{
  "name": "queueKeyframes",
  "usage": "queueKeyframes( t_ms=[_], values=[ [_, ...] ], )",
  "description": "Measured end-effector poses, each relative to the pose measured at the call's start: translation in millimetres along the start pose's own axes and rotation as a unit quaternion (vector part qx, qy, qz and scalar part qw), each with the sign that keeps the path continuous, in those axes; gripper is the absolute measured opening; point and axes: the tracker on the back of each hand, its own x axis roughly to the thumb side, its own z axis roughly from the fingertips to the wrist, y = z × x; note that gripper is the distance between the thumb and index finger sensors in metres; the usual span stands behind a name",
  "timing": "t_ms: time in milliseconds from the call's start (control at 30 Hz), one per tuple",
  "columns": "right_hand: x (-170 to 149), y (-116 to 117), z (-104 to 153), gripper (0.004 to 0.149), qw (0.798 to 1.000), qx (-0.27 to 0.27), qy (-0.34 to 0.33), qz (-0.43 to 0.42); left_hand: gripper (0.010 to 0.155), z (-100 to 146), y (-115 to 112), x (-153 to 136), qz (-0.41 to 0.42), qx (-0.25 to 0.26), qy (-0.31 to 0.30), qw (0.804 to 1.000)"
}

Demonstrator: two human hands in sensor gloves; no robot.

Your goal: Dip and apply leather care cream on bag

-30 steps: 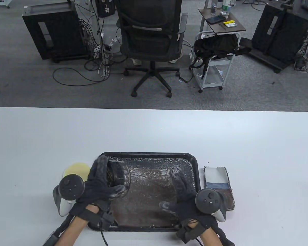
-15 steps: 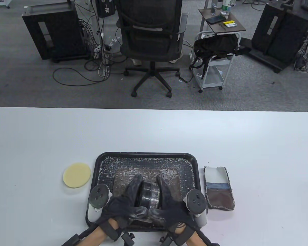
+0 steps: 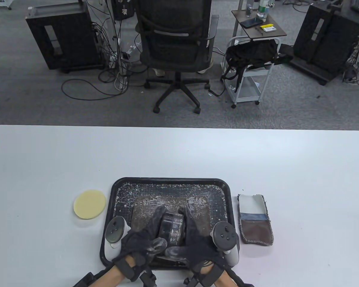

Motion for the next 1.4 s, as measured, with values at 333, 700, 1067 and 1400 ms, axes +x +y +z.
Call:
queueKeyframes(
  t_ms=[333,700,1067,1400],
  values=[
    [27.5,6.2,6.1,0.126,0.946,-0.011,-0.133,0.295,0.111,1.5,-1.3,-20.2,0.185,-0.042,0.116,0.975],
    [11.7,-1.5,4.6,0.123,0.996,-0.041,-0.064,0.039,0.111,1.3,9.2,7.1,0.043,-0.017,-0.042,0.998],
    [-15.4,4.3,2.4,0.120,0.973,0.093,0.060,-0.204,0.109,13.9,-5.9,47.0,-0.333,-0.092,-0.182,0.920],
    [4.3,7.0,5.9,0.120,0.999,0.011,-0.029,-0.013,0.107,12.7,1.7,11.8,-0.109,-0.039,-0.079,0.990]
  ],
)
